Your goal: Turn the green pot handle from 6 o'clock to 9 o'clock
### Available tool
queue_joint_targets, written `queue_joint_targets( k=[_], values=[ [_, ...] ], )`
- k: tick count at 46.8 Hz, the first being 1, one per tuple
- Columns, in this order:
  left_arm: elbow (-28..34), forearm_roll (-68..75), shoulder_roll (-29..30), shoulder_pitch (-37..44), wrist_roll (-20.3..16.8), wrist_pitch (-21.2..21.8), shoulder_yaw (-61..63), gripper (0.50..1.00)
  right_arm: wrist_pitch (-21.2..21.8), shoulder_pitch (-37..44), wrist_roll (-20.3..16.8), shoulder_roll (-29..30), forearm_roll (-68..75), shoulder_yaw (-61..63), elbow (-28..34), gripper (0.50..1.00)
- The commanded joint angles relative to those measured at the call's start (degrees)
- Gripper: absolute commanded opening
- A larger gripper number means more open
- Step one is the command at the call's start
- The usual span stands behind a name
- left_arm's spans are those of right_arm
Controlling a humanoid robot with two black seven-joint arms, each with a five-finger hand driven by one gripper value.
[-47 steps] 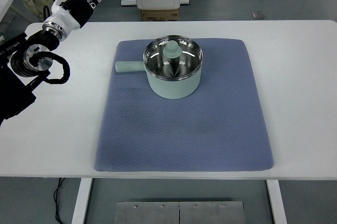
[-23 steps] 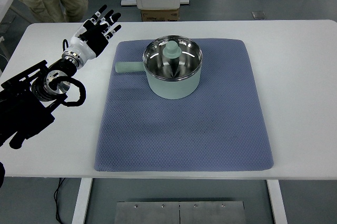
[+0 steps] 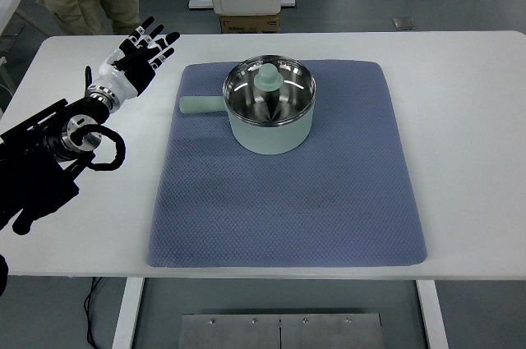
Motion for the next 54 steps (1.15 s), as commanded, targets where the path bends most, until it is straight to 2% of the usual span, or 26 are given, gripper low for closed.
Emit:
queue_joint_targets(
  k=[1,6,22,30,54],
  values=[
    [0.4,0.1,-0.2,0.0,-0.2,0.1,0.0,1.0,0.0,0.0,0.0,0.0,0.0,0.0,0.0,1.0],
    [1.2,0.2,-1.1,-0.1,-0.7,0.1,0.0,1.0,0.0,0.0,0.0,0.0,0.1,0.0,-0.1,1.0],
    [1.9,9.1,-2.3,-0.9,-9.4,-0.5,-0.2,1.0,0.0,-0.1,0.0,0.0,0.1,0.0,-0.1,1.0],
    [1.9,9.1,-3.0,-0.9,-10.4,-0.5,-0.2,1.0,0.0,-0.1,0.0,0.0,-0.1,0.0,-0.1,1.0],
    [1.9,9.3,-3.1,-0.6,-10.5,-0.5,-0.2,1.0,0.0,0.1,0.1,0.0,0.2,0.0,-0.1,1.0]
  ],
)
